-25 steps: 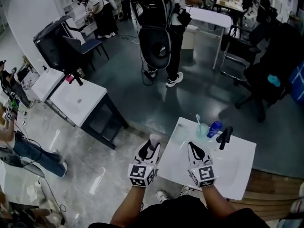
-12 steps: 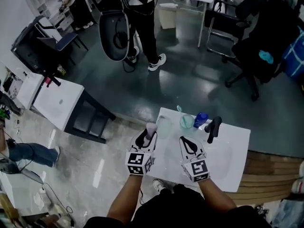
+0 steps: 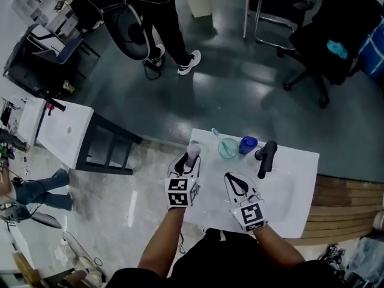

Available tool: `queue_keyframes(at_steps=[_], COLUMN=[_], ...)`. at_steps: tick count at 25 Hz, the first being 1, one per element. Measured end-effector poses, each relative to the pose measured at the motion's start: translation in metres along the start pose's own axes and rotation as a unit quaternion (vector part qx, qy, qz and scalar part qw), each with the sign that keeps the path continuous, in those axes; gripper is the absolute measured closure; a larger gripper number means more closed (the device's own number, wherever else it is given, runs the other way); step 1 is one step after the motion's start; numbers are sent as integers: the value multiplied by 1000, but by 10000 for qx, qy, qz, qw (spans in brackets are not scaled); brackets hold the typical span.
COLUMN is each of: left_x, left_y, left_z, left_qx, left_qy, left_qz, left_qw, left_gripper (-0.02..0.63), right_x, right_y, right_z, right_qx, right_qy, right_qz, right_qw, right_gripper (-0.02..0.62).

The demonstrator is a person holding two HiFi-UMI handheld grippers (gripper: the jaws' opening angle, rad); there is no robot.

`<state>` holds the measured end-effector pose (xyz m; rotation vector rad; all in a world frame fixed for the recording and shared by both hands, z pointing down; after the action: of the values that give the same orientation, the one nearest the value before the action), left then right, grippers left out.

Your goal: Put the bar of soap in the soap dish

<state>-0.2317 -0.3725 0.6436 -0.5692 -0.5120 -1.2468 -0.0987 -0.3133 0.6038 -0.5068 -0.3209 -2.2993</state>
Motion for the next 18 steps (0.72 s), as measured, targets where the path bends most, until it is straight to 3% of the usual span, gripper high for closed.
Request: queue_keyframes(at_steps=[7, 16, 18], left_x=[39, 53, 56], left_y=[-4, -7, -6], left_z=[27, 38, 37], left_qx=[-7, 272, 267], left_qy=[-864, -1415, -1453], left_qz=[-269, -483, -481], left_qw=[9959, 9884, 9879], left_gripper=[419, 419, 445], right_x=[-3, -10, -14], right_y=[12, 32, 31], right_z=[21, 23, 24], right_qx=[164, 401, 370], right_qy=[-165, -80, -36], right_qz=[-84, 83, 57], right_qw=[9997, 9991, 9993], right_gripper=[580, 580, 580])
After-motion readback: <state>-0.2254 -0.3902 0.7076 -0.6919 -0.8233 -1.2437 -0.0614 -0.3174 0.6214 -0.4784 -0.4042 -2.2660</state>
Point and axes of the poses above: the fingertips, and each gripper's own axes: x forward along the fingers, y to its right, z out of its underside, the point moved 1 cm from there along -x, backward along the fingers, and after that the axes turned 7 degrees about -y, right-handed, at the moved point
